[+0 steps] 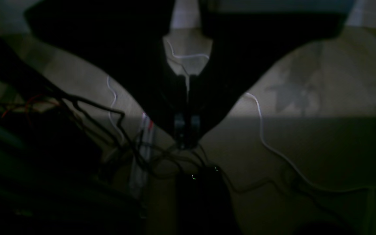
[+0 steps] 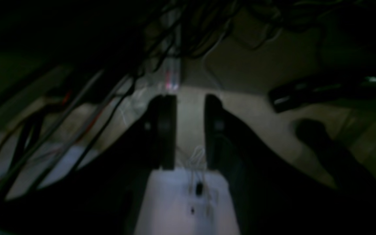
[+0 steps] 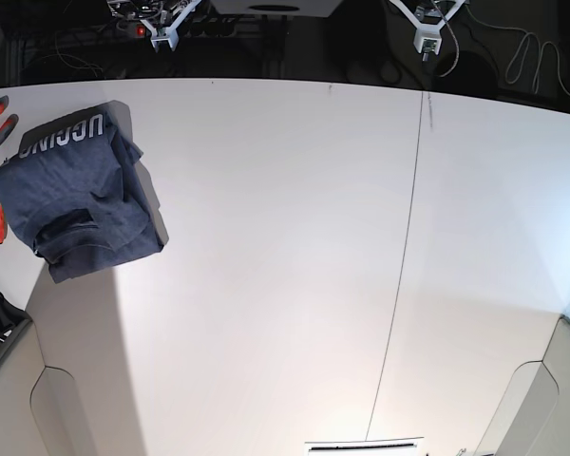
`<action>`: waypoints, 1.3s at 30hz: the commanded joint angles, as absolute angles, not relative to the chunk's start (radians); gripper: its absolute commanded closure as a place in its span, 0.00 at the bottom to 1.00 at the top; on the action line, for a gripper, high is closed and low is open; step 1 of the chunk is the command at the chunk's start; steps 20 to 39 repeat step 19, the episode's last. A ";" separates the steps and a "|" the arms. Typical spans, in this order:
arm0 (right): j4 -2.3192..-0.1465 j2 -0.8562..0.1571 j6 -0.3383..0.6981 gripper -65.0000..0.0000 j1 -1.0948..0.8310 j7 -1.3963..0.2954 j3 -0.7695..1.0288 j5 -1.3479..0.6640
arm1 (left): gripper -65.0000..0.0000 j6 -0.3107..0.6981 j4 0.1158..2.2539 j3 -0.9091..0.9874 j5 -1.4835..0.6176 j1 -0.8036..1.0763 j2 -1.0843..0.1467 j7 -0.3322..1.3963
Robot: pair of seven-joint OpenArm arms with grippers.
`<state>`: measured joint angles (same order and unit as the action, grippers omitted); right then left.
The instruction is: Layout the t-shirt on the table in an organized manner, then fold the t-shirt properly
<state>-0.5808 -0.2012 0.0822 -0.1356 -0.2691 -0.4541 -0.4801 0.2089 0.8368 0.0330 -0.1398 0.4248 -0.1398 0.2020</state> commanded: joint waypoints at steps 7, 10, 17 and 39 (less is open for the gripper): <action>-0.495 -0.197 0.110 0.77 -0.055 -0.125 -0.454 -0.565 | 1.00 0.209 0.606 0.032 -0.036 0.293 -0.053 0.152; -0.495 -0.199 0.134 0.77 -0.053 -0.182 -0.454 -0.565 | 1.00 0.209 0.592 0.032 -0.037 0.270 -0.038 0.152; -0.495 -0.198 0.135 0.77 -0.053 -0.363 -0.454 -0.565 | 1.00 0.210 0.593 0.032 -0.037 0.231 -0.022 0.149; -0.495 -0.198 0.135 0.77 -0.053 -0.371 -0.454 -0.565 | 1.00 0.210 0.593 0.032 -0.037 0.227 -0.022 0.149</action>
